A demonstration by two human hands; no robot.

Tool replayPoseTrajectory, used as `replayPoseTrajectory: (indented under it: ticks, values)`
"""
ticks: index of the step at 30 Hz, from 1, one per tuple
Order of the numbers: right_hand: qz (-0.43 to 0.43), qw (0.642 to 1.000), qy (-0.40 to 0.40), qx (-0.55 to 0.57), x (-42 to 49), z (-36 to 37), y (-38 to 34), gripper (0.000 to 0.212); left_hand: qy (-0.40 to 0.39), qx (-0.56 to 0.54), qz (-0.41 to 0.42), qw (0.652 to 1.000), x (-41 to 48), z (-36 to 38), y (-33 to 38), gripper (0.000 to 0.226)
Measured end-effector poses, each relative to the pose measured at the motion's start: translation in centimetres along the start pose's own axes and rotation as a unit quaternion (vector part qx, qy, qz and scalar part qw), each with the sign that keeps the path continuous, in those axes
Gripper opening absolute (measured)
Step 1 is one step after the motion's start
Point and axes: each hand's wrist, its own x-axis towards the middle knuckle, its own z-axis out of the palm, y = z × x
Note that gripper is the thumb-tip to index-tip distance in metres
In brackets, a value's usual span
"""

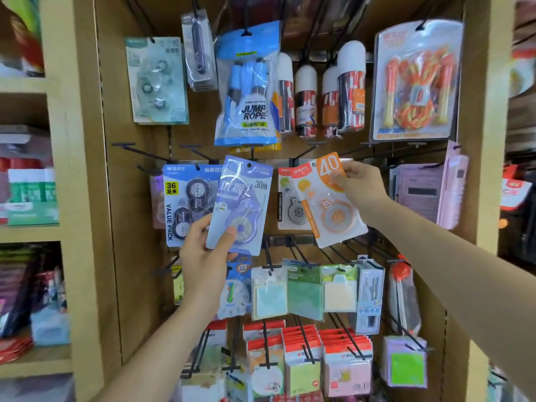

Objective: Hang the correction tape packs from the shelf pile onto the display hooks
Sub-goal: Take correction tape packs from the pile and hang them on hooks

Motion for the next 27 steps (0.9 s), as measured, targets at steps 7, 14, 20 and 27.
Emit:
replayPoseTrajectory:
  ticks: [7,14,20,27]
  values:
    - [0.009,1.0,0.021,0.007,0.4,1.0,0.4,0.022,0.003,-0.014,-0.004,1.0,1.7,1.3,0.5,0.03]
    - [0.038,0.999,0.001,0.003,0.9,1.5,0.9,0.021,0.013,-0.026,-0.048,0.998,2.5,1.2,-0.4,0.021]
    - [0.021,1.0,-0.005,-0.021,1.1,2.1,1.9,0.026,0.014,-0.026,-0.057,0.998,1.7,0.4,-1.1,0.023]
    - [0.015,0.999,-0.001,-0.036,1.2,2.7,2.7,0.024,0.017,-0.037,-0.06,0.997,2.5,1.5,-0.7,0.026]
